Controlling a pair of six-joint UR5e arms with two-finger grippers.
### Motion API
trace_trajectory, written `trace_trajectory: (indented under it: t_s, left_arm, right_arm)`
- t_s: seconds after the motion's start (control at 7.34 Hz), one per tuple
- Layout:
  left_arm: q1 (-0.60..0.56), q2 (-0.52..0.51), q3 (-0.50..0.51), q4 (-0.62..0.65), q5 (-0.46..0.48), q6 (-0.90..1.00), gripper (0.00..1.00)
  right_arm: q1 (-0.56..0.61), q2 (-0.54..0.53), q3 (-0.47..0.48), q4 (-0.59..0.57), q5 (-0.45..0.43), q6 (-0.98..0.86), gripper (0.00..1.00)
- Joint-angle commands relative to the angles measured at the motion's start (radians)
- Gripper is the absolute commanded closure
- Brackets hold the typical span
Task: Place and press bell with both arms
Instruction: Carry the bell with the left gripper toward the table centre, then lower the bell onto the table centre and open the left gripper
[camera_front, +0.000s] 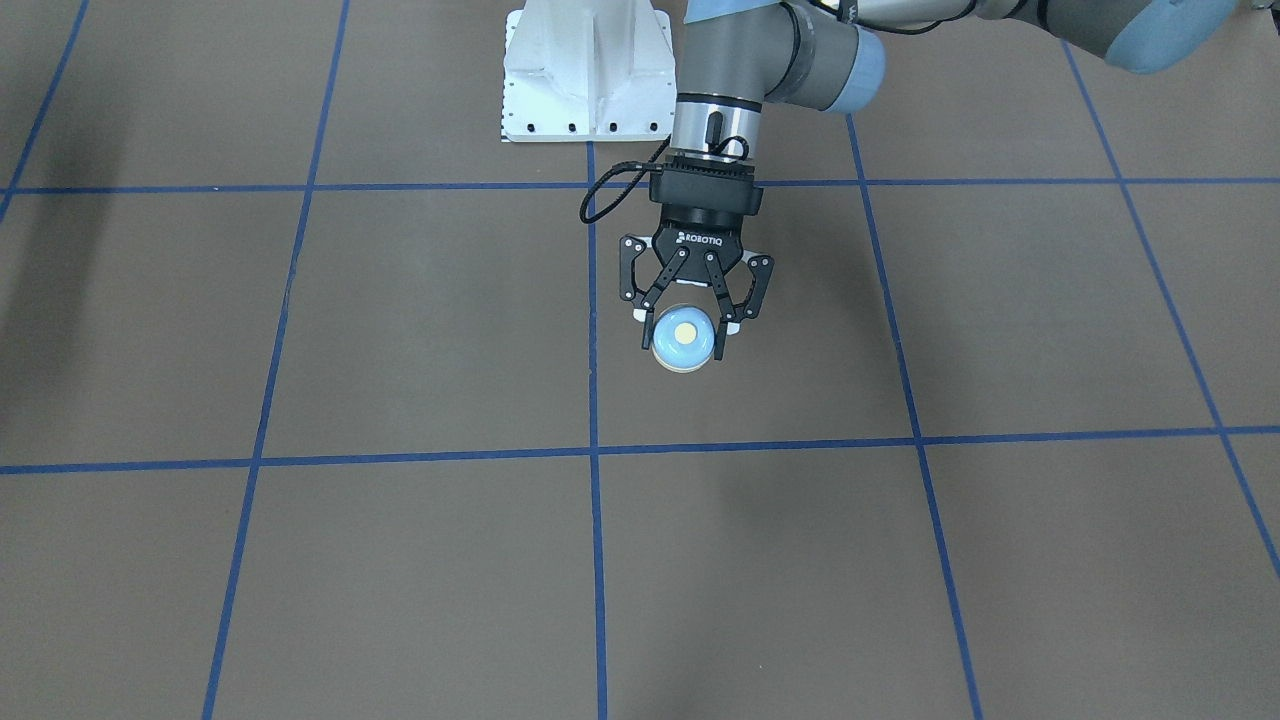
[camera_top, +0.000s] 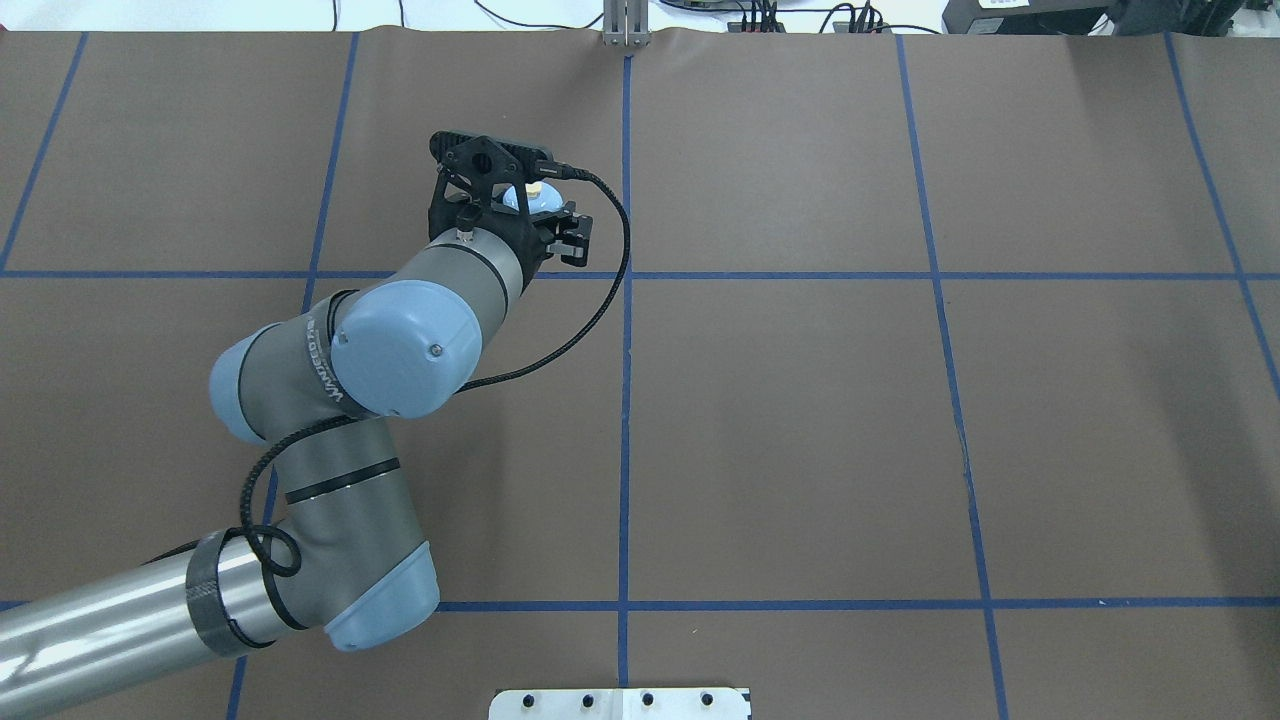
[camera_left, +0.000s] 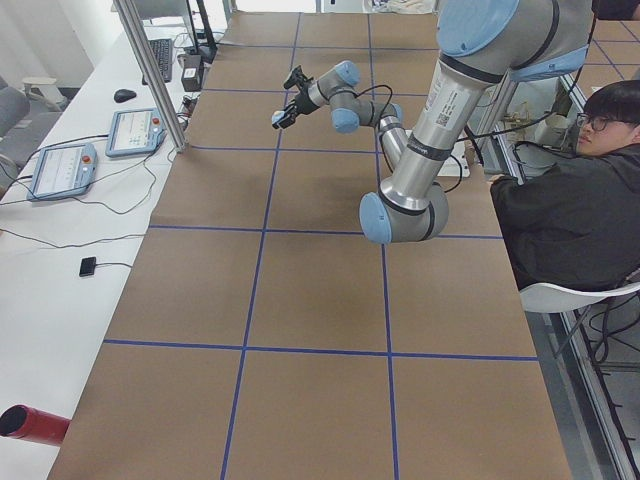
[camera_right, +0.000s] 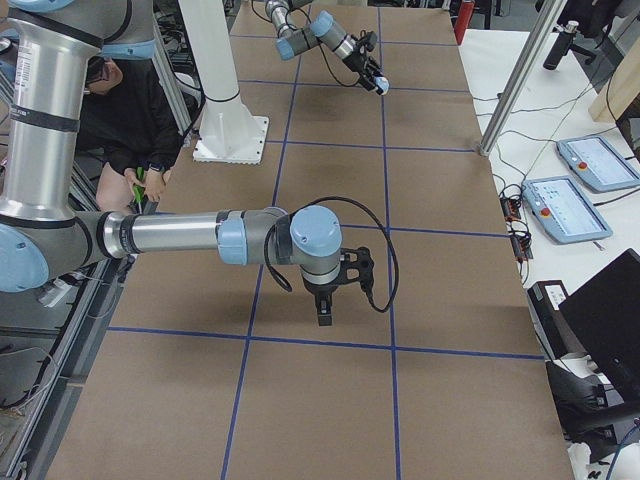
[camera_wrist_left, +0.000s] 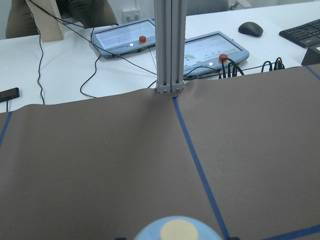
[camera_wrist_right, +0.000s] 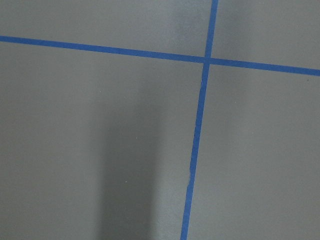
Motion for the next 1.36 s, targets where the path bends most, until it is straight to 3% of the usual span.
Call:
trace_trajectory:
  t_s: [0.0,0.27,0.68,1.23]
  left_arm:
    - [0.097,-0.05,0.227,-0.205,0.204,-0.001,1.0]
    - [0.126,-0.109,0.389,-0.303,0.268,-0.007,1.0]
    - [0.126,-0.235,0.585,-0.384,0.207,-0.007,1.0]
    - [0.123,-0.235,0.625,-0.417,0.171,-0.006,1.0]
  right_arm:
    - [0.001,0.001,0.016,-0.001,0.003,0.001,0.0]
    - [0.001,0.003,0.013,0.0,-0.007,0.001,0.0]
    - [-0.001,0.003,0.01,0.002,-0.006,0.003,0.0]
    - [-0.001,0.003,0.01,0.003,-0.006,0.001,0.0]
